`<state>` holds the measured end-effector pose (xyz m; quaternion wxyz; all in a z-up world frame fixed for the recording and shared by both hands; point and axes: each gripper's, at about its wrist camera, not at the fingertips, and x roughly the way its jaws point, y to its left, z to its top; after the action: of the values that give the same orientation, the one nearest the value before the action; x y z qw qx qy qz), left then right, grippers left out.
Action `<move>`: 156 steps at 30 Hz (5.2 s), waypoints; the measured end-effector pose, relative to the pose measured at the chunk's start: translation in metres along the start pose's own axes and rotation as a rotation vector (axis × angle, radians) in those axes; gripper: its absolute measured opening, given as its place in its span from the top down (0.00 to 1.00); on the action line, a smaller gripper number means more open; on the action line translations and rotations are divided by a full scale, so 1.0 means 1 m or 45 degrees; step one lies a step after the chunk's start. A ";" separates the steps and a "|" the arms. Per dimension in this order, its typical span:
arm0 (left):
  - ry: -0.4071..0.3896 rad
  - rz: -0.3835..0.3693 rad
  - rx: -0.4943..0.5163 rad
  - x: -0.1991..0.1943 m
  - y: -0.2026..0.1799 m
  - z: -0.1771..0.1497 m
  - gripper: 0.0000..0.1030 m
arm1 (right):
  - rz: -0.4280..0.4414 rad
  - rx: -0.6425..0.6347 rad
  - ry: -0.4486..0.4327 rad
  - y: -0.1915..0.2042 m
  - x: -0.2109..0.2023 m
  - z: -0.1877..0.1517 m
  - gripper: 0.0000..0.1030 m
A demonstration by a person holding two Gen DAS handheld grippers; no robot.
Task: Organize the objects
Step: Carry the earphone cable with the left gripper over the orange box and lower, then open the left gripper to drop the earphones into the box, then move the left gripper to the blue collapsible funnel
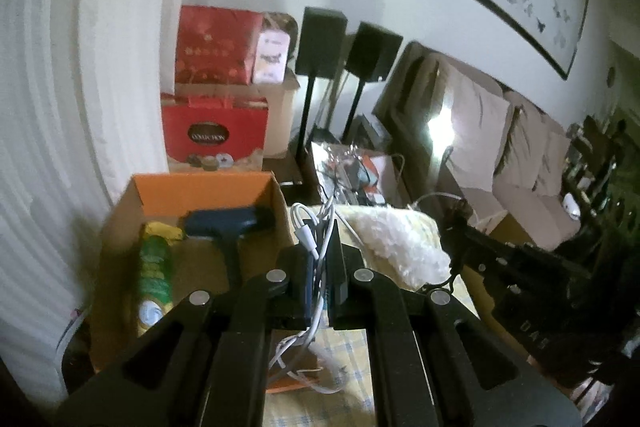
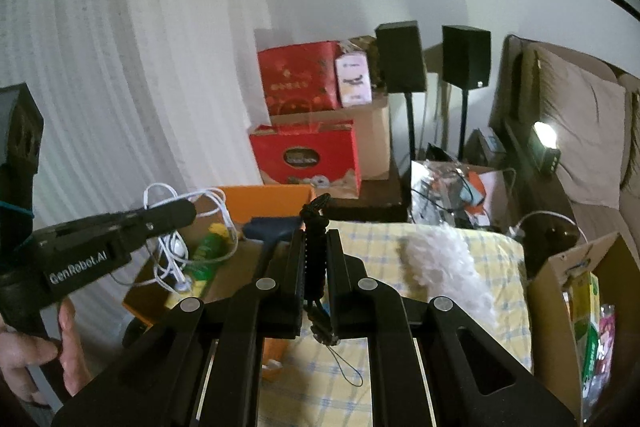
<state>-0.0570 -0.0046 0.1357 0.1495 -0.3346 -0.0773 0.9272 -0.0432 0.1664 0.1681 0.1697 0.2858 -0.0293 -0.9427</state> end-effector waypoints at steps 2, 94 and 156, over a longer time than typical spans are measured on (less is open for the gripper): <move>-0.017 0.014 0.004 -0.007 0.004 0.006 0.96 | 0.009 -0.013 -0.007 0.007 -0.001 0.006 0.92; 0.043 0.303 0.051 0.037 0.063 -0.063 0.00 | -0.079 -0.087 0.138 0.022 0.050 -0.033 0.01; 0.420 0.022 0.236 0.192 -0.055 -0.070 0.61 | -0.203 0.126 0.272 -0.123 0.044 -0.082 0.48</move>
<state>-0.1401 0.1138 -0.0193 0.1824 -0.4677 0.0371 0.8641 -0.0700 0.2703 0.0578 0.0823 0.3940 -0.0346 -0.9148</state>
